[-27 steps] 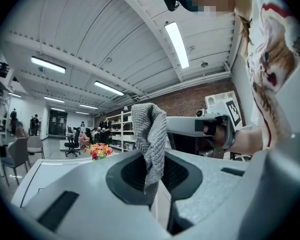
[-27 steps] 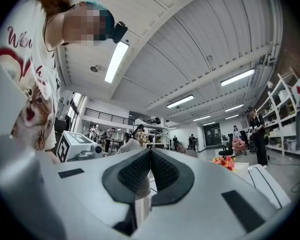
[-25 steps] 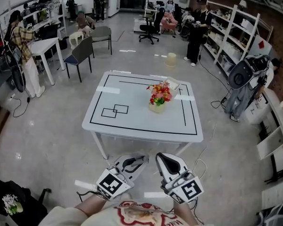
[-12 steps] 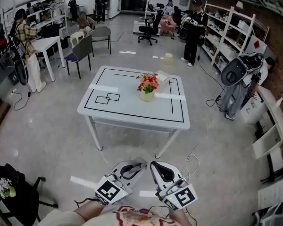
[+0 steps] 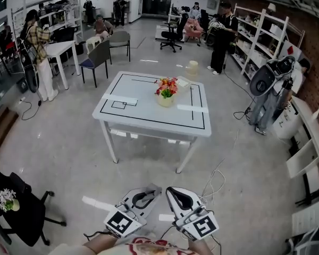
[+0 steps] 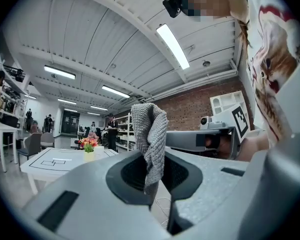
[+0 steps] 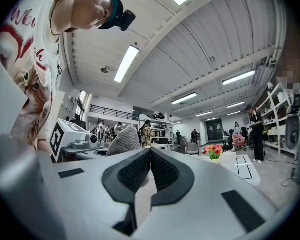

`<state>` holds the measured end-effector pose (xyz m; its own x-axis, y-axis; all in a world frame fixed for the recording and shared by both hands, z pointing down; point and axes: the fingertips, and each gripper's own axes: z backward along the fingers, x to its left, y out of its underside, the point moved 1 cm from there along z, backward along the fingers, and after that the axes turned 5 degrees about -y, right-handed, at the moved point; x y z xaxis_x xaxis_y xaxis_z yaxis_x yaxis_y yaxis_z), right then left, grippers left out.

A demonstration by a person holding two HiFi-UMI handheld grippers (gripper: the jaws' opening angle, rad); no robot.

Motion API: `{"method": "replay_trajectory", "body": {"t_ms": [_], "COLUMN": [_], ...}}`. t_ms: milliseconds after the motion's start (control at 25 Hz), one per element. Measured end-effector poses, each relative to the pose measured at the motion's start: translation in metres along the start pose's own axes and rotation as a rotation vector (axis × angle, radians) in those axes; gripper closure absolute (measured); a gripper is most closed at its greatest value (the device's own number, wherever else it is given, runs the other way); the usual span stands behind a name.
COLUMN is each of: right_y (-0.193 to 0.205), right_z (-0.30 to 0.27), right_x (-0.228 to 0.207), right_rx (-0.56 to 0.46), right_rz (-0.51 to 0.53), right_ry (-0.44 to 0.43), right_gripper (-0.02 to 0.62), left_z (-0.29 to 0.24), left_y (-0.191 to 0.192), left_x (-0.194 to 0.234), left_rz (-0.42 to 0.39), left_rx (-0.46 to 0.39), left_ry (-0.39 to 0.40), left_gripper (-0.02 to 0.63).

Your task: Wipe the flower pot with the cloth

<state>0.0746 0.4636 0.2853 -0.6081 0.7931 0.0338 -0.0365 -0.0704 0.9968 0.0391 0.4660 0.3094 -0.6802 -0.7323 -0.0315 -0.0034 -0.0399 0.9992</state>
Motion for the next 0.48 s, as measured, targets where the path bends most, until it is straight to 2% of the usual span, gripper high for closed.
{"method": "replay_trajectory", "body": {"t_ms": [160, 320, 400, 480], "right_y": [-0.008, -0.012, -0.015, -0.018], "right_z": [0.007, 0.008, 0.0, -0.011], "right_x": [0.008, 0.02, 0.025, 0.032], "right_rx": [-0.011, -0.013, -0.028, -0.037], "right_rz": [0.011, 0.024, 0.027, 0.027], "right_ry": [0.025, 0.046, 0.057, 0.065], "right_gripper": [0.595, 0.595, 0.595, 0.595], "left_z": [0.004, 0.017, 0.023, 0.028], "left_y": [-0.014, -0.02, -0.02, -0.02], "left_x": [-0.002, -0.003, 0.004, 0.013], "left_rz": [-0.042, -0.01, -0.007, -0.047], "left_rx": [-0.037, -0.055, -0.046, -0.027], "left_ry": [0.016, 0.025, 0.027, 0.03], "left_gripper": [0.573, 0.573, 0.574, 0.572]}}
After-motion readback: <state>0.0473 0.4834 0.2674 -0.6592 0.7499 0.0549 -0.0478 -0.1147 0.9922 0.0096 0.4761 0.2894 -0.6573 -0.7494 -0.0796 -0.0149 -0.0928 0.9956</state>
